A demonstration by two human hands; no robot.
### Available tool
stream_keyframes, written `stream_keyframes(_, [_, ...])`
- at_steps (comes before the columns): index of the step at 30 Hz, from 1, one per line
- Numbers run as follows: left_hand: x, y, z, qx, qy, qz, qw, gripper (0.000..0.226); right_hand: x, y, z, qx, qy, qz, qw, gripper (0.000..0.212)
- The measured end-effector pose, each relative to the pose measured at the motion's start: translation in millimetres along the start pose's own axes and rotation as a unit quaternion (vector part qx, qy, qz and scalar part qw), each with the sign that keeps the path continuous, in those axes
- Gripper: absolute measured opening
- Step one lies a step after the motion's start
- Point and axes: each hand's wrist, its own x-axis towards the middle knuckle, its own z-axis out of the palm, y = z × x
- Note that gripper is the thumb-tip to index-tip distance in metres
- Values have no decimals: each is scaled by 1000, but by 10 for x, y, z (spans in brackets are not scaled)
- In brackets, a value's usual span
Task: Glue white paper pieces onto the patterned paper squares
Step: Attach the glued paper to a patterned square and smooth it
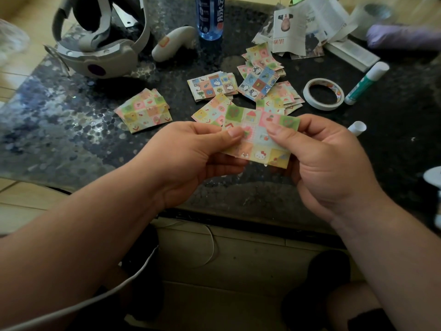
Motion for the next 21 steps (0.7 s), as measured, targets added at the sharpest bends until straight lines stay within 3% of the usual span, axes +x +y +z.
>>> stream_keyframes(6, [-18, 26, -20, -21, -20, 2, 1000, 15, -9, 23, -9, -20, -3, -5, 1000, 19])
stream_keyframes(13, [-45, 18, -55, -17, 0, 32, 999, 38, -7, 55, -3, -12, -33, 1, 999, 12])
stream_keyframes(18, [-67, 18, -43, -24, -21, -12, 999, 10, 1, 84, -1, -21, -33, -25, 999, 14])
stream_keyframes(21, [-74, 13, -58, -13, -38, -17, 999, 11, 14, 96, -14, -23, -21, -42, 999, 18])
